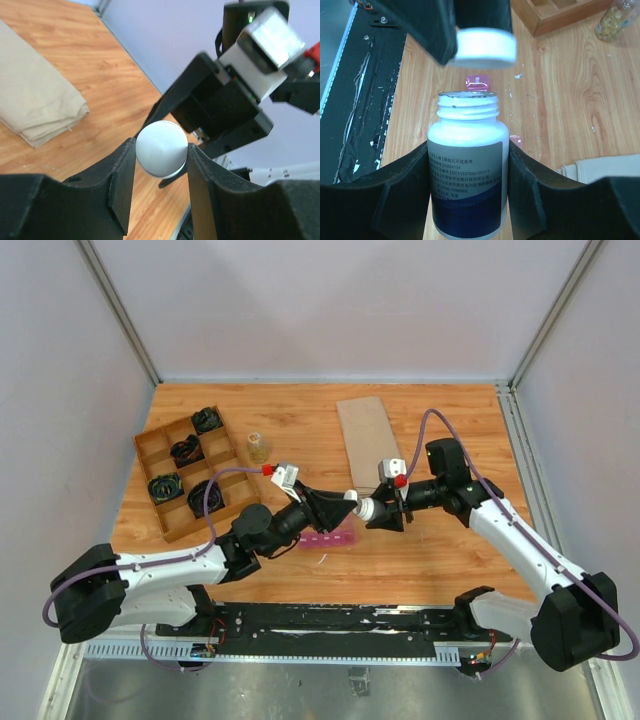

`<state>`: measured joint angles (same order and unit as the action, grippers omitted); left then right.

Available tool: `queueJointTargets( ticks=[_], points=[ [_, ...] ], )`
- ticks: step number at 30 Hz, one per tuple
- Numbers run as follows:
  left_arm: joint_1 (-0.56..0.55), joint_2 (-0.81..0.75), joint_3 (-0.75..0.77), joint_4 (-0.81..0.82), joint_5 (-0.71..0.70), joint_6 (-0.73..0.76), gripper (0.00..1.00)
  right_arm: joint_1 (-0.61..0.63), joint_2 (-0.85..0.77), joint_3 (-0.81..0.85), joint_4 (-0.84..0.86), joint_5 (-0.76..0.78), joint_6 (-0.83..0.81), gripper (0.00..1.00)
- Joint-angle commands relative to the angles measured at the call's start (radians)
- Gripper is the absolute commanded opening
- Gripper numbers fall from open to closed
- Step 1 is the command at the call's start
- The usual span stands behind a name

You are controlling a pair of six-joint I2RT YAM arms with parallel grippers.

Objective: Sort the pills into containers
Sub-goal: Place the lid of the pill bottle at the center of the board.

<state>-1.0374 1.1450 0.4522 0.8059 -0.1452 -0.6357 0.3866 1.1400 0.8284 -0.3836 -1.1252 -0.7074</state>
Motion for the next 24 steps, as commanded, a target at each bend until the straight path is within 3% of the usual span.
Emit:
queueJointTargets(
  ticks=[1, 9, 14, 18, 24],
  points=[
    [0.005, -0.038, 0.009, 0.03, -0.107, -0.036, 0.0, 0.0, 0.006, 0.01, -0.034, 0.012, 0.002, 0.01],
    [0.06, -0.032, 0.047, -0.116, -0.13, -0.067, 0.0, 0.0, 0.0, 0.009, -0.034, 0.011, 0.003, 0.0],
    [0.242, 0.023, 0.063, -0.262, -0.126, -0.025, 0.0, 0.001, -0.003, 0.011, -0.035, 0.011, 0.003, 0.01],
    [0.376, 0.188, 0.162, -0.432, -0.196, 0.096, 0.02, 0.0, -0.008, 0.009, -0.033, 0.013, 0.003, 0.01],
    [0.458, 0.572, 0.499, -0.744, -0.32, 0.219, 0.02, -0.002, -0.009, 0.009, -0.033, 0.012, 0.003, 0.0]
  ],
)
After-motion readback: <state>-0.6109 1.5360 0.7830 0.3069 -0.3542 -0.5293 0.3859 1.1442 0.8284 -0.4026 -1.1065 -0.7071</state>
